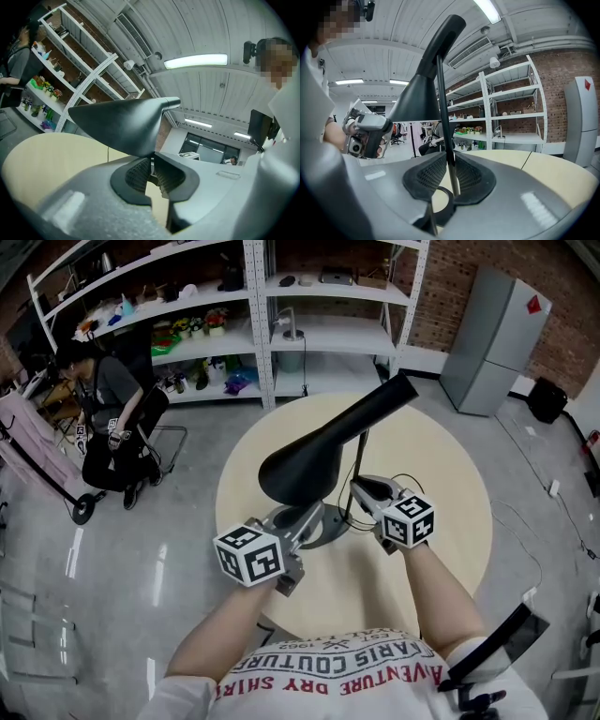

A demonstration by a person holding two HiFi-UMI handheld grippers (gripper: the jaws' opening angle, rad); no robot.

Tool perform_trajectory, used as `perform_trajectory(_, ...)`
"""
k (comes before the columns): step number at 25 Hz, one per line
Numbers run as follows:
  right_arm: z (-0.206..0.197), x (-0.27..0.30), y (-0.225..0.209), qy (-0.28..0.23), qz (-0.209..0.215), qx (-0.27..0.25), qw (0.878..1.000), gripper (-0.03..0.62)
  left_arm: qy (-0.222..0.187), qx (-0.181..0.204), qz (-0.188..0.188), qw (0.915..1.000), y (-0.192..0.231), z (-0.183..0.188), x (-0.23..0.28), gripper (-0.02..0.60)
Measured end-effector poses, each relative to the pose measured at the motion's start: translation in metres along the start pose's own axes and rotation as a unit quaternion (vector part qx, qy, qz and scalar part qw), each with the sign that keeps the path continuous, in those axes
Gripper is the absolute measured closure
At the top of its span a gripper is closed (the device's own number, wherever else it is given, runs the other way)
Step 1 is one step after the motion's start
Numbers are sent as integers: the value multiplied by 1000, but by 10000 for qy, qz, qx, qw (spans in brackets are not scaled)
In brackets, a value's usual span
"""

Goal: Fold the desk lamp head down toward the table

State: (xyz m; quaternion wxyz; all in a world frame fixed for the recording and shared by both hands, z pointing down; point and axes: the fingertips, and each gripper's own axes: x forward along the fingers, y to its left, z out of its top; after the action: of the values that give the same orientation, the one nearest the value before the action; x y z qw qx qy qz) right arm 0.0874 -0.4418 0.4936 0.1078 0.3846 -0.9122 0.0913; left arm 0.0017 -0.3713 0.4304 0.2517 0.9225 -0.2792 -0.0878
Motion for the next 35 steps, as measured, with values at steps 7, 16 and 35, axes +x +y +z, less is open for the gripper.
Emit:
perform_trajectory(7, 5, -3, -1, 6, -19, 7, 10000, 536, -63, -145, -90, 9998, -5, 0, 9, 555)
perform_trajectory(16, 2, -3, -4, 171, 15, -54, 9998, 536, -97, -387, -129, 9991, -6, -9, 18, 553)
perform_trajectory(35, 25, -76, 69, -25, 248, -200, 9995, 554, 683, 798, 504, 9932, 0, -30, -45, 548)
